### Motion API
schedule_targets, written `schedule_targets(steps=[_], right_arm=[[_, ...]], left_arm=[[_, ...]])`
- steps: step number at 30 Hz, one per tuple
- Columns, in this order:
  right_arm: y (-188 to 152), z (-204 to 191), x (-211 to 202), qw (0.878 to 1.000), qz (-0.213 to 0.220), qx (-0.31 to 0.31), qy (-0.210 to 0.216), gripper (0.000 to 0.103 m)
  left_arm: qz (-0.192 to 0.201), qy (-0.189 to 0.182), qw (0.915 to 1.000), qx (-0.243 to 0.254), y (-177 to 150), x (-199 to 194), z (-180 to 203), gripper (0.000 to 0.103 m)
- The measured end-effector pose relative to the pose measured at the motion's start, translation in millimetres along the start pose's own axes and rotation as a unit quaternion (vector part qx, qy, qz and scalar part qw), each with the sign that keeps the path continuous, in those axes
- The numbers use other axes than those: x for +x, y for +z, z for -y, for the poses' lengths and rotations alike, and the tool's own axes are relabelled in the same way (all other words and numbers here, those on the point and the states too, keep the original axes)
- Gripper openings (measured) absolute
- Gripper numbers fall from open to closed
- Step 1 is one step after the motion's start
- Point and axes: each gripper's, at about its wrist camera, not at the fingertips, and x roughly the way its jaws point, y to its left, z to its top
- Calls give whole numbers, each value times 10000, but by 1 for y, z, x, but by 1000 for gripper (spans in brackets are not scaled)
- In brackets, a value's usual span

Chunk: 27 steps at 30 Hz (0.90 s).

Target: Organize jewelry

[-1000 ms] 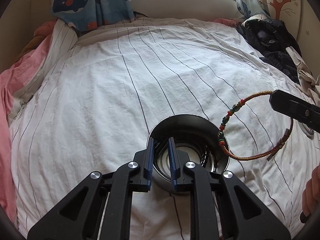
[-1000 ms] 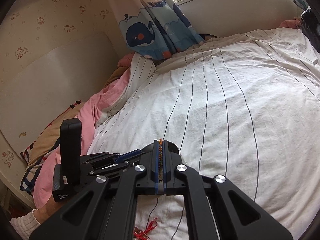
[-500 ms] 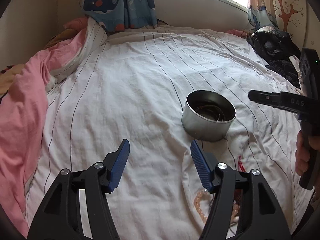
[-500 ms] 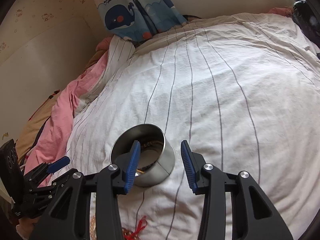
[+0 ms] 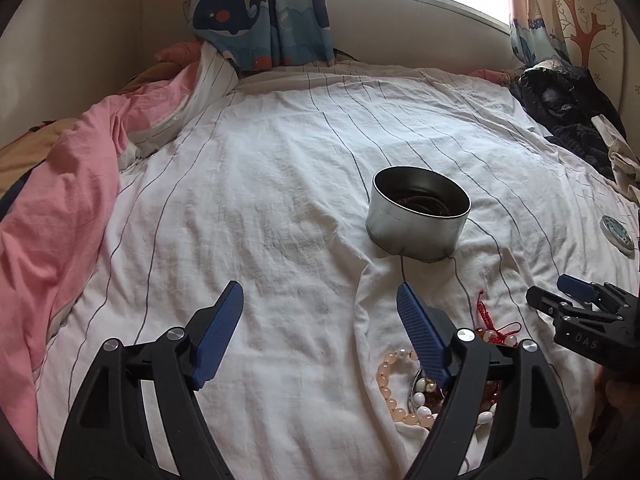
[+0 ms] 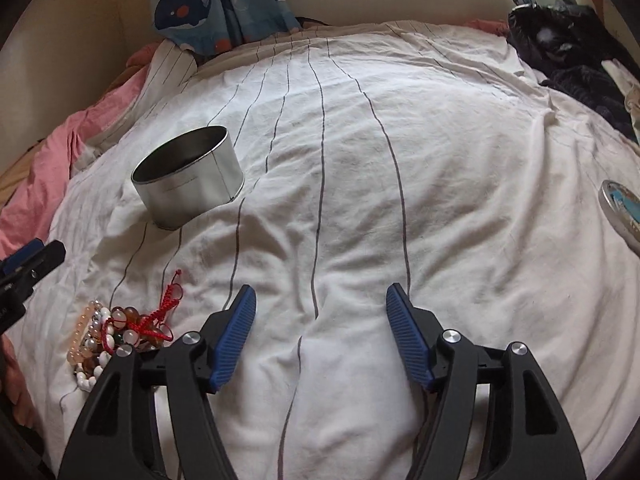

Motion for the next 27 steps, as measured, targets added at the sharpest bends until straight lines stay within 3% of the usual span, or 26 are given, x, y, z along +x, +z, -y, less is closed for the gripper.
schedule_targets(steps=[14, 27], right_arm=[[1, 4, 3, 9999, -3, 89, 56, 74], [1, 3, 3, 10000, -5, 81, 54, 75]], left_arm=[[171, 185, 9996, 126, 5, -6, 7, 93], [221, 334, 9987, 322, 6, -7, 12, 95]])
